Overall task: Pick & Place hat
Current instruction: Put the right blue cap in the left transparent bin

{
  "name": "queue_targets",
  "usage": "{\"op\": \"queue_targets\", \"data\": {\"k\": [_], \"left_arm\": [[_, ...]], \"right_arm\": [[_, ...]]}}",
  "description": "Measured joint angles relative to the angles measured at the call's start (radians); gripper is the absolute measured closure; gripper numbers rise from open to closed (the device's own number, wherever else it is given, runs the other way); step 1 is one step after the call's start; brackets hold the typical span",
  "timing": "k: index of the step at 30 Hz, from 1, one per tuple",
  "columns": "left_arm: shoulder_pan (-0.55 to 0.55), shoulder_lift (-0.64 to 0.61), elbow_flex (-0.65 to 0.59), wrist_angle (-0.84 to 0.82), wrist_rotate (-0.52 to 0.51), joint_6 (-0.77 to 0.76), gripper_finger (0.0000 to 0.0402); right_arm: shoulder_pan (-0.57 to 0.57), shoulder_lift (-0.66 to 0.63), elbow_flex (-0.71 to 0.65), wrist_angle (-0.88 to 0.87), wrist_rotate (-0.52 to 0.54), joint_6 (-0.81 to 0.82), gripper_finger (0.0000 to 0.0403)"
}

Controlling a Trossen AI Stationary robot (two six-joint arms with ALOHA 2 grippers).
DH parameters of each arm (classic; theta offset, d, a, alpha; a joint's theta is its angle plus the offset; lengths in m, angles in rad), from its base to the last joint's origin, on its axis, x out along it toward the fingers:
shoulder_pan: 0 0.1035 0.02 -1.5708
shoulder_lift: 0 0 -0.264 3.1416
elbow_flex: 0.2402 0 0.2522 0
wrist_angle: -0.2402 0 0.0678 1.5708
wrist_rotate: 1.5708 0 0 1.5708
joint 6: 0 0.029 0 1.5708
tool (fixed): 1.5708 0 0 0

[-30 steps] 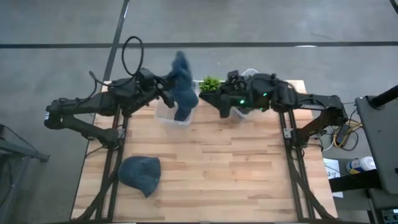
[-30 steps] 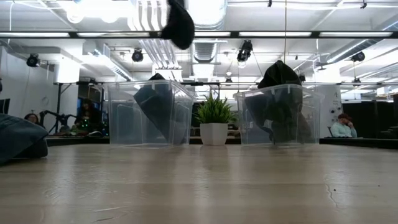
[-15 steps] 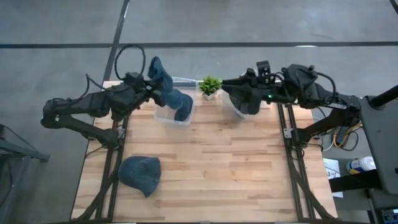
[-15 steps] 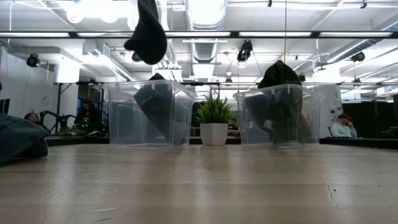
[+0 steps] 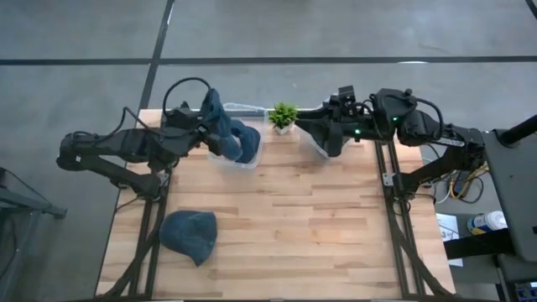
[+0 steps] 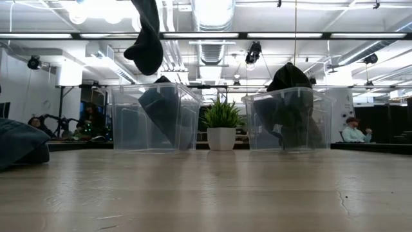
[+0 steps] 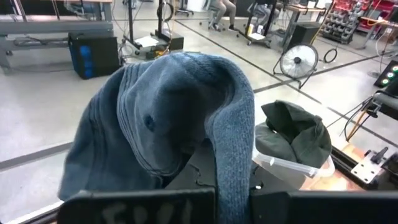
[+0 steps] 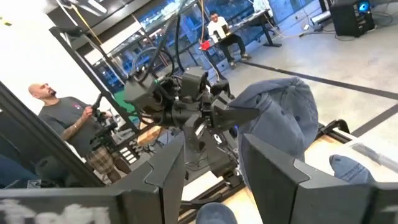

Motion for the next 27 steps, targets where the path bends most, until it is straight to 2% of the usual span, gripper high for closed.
{"op": "queue_targets", "data": {"k": [2,7,10,19,27], "left_arm": [[0.000,0.000,0.000,0.045,-0.005,0.064,0.0400],[0.011,0.000,0.000,0.326,-0.018,0.389,0.0400],[0.033,0.010,0.000,0.426,-0.020,0.531,0.0400],[0.158,0.149,-0.004,0.512,0.038,0.556,0.0400],[0.200,0.287,-0.006,0.462,0.005,0.586,0.0400]], "right_arm": [[0.000,0.009,0.000,0.003,0.000,0.001,0.0250],[-0.001,0.032,0.000,0.010,0.000,0.010,0.0253],[-0.001,0.037,0.000,0.012,0.000,0.029,0.0255],[-0.001,0.042,0.000,0.058,0.000,0.048,0.0256],[0.000,0.041,0.000,0.067,-0.001,0.050,0.0257]]}}
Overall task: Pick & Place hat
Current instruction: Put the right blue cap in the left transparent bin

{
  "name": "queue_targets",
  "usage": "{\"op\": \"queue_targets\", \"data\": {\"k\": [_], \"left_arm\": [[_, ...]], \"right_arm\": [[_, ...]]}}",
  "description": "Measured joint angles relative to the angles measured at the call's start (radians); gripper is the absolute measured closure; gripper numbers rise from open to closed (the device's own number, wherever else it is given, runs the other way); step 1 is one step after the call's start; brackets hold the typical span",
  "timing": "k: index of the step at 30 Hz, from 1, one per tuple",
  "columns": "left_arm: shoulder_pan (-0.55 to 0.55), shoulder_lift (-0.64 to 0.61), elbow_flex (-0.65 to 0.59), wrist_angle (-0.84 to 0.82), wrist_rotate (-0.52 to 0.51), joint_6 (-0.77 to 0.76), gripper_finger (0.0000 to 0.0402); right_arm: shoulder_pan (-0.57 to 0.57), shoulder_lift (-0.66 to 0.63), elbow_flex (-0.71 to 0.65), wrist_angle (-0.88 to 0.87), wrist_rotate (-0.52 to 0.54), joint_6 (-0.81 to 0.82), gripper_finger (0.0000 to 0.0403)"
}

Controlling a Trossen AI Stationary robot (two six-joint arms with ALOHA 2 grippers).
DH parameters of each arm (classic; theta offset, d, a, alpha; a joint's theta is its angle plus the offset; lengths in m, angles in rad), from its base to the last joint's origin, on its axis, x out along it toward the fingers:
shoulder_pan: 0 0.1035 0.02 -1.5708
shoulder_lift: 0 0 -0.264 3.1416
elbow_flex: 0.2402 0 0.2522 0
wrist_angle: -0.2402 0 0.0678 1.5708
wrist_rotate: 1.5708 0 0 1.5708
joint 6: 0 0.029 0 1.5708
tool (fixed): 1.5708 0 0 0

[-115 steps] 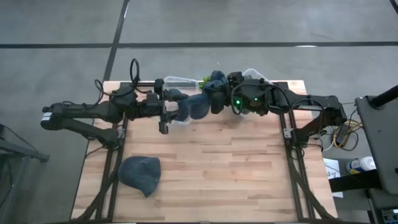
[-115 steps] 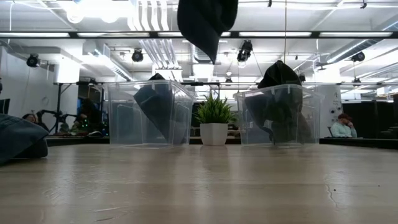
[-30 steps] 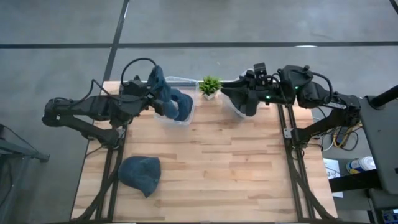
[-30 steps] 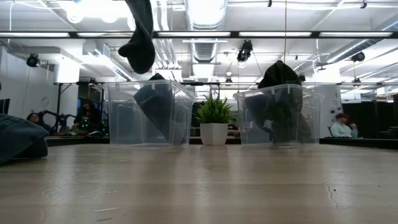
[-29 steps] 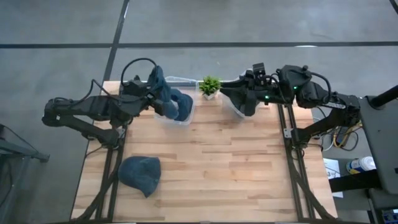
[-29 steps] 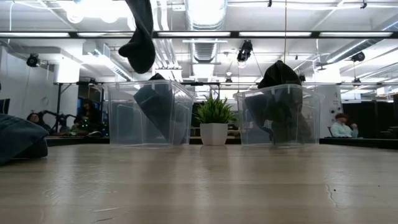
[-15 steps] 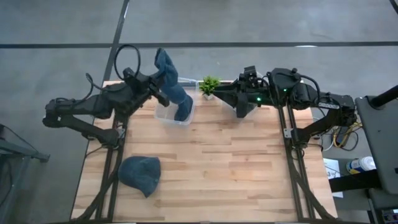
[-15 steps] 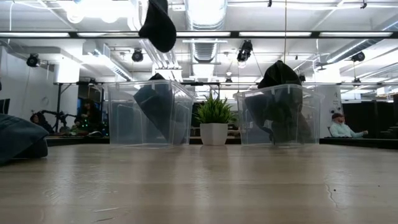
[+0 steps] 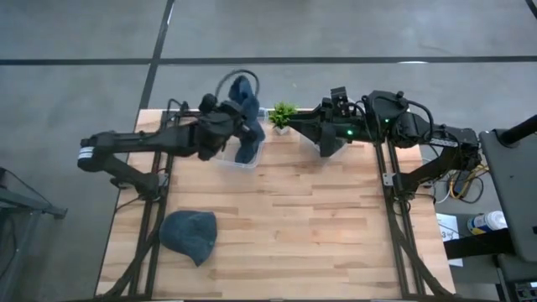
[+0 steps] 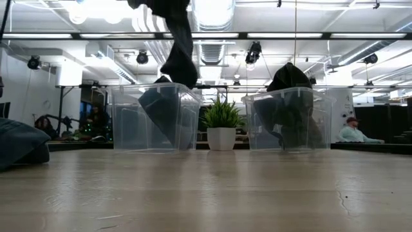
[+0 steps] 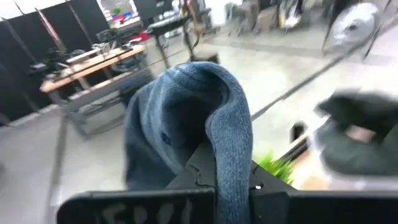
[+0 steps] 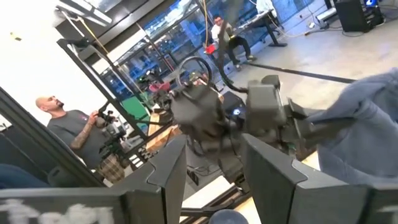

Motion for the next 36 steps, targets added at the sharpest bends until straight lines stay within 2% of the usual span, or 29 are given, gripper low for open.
{"op": "queue_targets", "data": {"k": [3,10,20,25,30,36], "left_arm": [[0.001,0.009,0.000,-0.104,-0.048,-0.005,0.0400],[0.000,-0.002,-0.010,-0.259,-0.054,-0.143,0.0400],[-0.013,0.002,-0.129,-0.252,-0.015,-0.261,0.0400],[-0.014,0.002,-0.184,-0.223,-0.024,-0.260,0.0400],[-0.014,0.004,-0.246,-0.123,-0.027,-0.243,0.0400],[-0.032,0.003,-0.282,-0.061,0.092,-0.245,0.0400]], "right_arm": [[0.001,0.000,0.000,-0.004,-0.001,0.000,0.0258],[0.002,0.000,0.000,-0.008,-0.003,0.000,0.0261],[0.002,0.000,0.000,-0.011,-0.003,-0.004,0.0265],[0.002,0.000,0.000,-0.019,-0.003,-0.004,0.0265],[0.002,0.000,0.000,-0.023,-0.003,-0.004,0.0262],[0.002,0.000,0.000,-0.023,-0.002,-0.004,0.0262]]}}
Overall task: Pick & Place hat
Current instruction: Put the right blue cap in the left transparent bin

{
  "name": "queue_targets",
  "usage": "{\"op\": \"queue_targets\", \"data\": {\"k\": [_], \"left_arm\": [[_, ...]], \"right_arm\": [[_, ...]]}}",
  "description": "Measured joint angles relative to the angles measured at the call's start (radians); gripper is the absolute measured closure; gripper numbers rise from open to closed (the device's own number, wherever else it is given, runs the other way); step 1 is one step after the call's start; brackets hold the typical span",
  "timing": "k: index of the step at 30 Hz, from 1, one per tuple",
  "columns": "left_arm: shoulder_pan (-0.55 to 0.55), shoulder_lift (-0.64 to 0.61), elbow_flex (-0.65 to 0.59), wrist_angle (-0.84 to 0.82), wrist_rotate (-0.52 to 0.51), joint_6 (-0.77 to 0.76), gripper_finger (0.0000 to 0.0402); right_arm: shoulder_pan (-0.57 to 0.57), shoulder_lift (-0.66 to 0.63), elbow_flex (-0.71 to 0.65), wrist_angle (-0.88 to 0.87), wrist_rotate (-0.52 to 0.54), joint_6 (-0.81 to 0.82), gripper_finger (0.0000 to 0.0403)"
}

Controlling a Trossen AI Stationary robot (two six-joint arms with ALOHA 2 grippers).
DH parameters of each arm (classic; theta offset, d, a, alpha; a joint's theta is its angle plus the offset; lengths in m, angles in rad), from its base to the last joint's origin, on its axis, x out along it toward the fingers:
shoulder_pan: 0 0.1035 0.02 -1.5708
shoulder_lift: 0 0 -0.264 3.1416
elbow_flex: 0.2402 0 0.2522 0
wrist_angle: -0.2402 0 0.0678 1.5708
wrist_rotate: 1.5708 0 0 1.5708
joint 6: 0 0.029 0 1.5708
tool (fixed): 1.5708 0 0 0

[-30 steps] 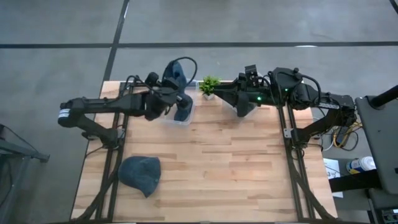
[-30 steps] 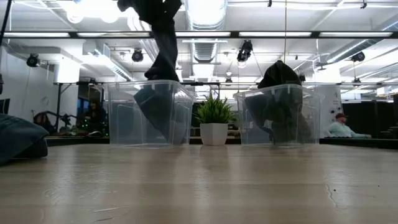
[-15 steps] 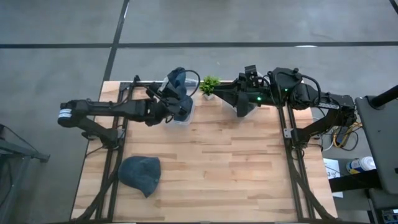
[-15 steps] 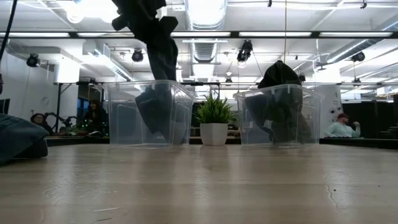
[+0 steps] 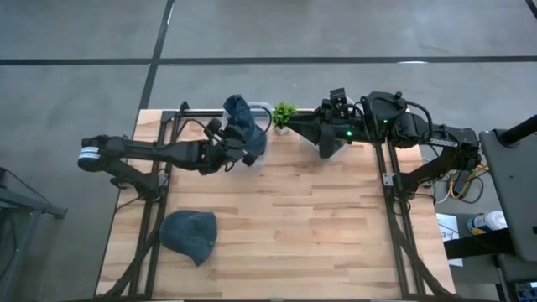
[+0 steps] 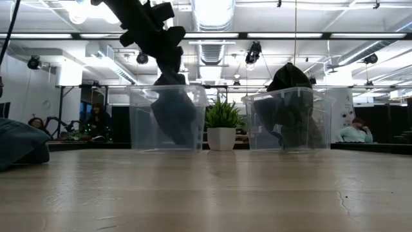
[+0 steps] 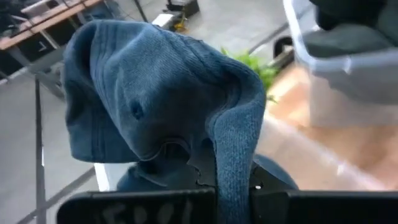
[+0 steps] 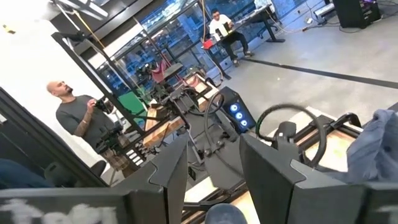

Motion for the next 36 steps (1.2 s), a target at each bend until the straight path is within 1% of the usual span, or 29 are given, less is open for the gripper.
{"op": "queue_targets", "data": {"k": [2,4,9,12,18,20,25,28,31,36], "left_arm": [[-0.018,0.000,-0.001,-0.032,-0.020,-0.001,0.0400],[-0.034,-0.004,-0.001,-0.062,-0.069,0.017,0.0400],[-0.052,-0.034,0.012,-0.090,-0.217,0.155,0.0400],[-0.052,-0.058,0.033,-0.089,-0.267,0.222,0.0400],[-0.051,-0.105,0.070,-0.059,-0.273,0.249,0.0400],[-0.047,-0.116,0.079,-0.009,-0.276,0.279,0.0400],[-0.034,-0.116,0.100,0.177,-0.279,0.422,0.0400],[-0.015,-0.099,0.100,0.287,-0.262,0.471,0.0400],[0.008,-0.063,0.094,0.302,-0.236,0.505,0.0400],[0.035,0.017,0.079,0.333,-0.220,0.499,0.0400]], "right_arm": [[0.000,0.000,0.000,-0.003,0.000,0.000,0.0262],[0.000,0.000,0.000,-0.010,0.000,0.000,0.0262],[0.000,0.000,0.000,-0.015,0.001,0.000,0.0262],[0.000,0.000,0.000,-0.014,0.001,0.000,0.0262],[0.000,0.000,0.000,-0.014,0.002,-0.007,0.0262],[-0.001,0.000,0.000,-0.014,0.004,-0.012,0.0262],[-0.001,0.000,0.000,-0.014,0.004,-0.016,0.0262],[-0.001,0.000,0.000,-0.014,0.004,-0.014,0.0262],[-0.001,0.000,0.000,-0.014,0.004,-0.006,0.0262],[0.000,0.000,0.000,-0.014,0.003,0.005,0.0262]]}}
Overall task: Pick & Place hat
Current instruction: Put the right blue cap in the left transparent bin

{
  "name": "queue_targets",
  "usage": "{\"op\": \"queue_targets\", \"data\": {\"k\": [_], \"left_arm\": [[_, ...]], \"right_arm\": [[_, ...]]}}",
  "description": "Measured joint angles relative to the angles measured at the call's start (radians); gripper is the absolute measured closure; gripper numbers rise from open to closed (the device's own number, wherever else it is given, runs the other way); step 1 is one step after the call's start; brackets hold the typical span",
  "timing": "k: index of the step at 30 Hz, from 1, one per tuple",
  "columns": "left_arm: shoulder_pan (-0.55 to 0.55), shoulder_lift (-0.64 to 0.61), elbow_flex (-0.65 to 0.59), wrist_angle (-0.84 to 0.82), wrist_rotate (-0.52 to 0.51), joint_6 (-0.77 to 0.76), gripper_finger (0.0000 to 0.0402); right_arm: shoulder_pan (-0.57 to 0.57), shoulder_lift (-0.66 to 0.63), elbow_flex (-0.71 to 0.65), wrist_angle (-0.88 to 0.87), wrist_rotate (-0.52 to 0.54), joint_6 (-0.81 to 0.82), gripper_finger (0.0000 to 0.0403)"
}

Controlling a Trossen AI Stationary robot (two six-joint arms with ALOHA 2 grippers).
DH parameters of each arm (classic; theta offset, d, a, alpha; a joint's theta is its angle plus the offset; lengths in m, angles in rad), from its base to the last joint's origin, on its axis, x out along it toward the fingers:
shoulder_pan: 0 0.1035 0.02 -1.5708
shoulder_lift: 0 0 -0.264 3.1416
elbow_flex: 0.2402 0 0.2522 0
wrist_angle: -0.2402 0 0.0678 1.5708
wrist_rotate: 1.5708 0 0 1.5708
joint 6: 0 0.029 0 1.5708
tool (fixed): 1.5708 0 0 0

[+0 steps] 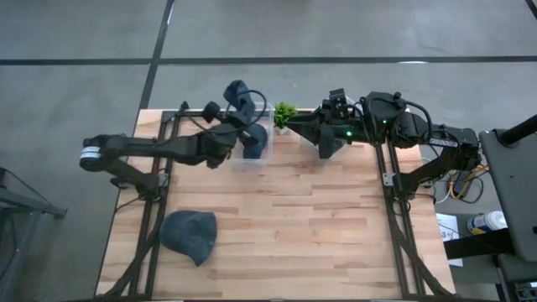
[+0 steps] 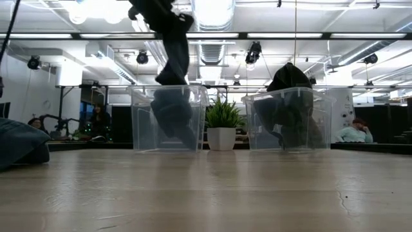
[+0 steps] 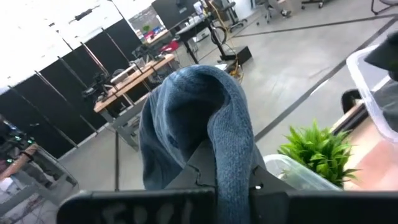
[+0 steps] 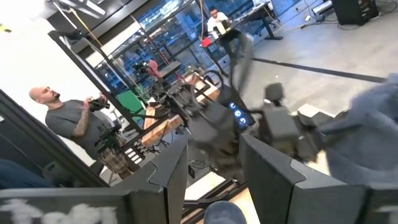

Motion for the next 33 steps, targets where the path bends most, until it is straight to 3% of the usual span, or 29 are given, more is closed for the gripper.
{"op": "queue_targets", "data": {"k": [4,8,11,19,33], "left_arm": [[0.007,0.073,-0.004,0.120,0.015,0.049,0.0400],[0.010,0.113,-0.004,0.238,0.023,0.202,0.0400],[0.024,0.133,-0.006,0.254,0.038,0.251,0.0400],[0.045,0.163,-0.055,0.240,0.088,0.223,0.0398],[0.034,0.154,-0.237,0.240,0.084,-0.024,0.0398]], "right_arm": [[0.000,0.000,0.000,0.000,-0.002,0.015,0.0262],[0.000,0.000,0.000,0.000,-0.003,0.025,0.0262],[0.002,0.000,0.000,-0.001,-0.007,0.039,0.0262],[0.007,0.000,0.000,-0.007,-0.011,0.063,0.0262],[0.007,0.002,0.000,-0.016,-0.010,0.063,0.0262]]}}
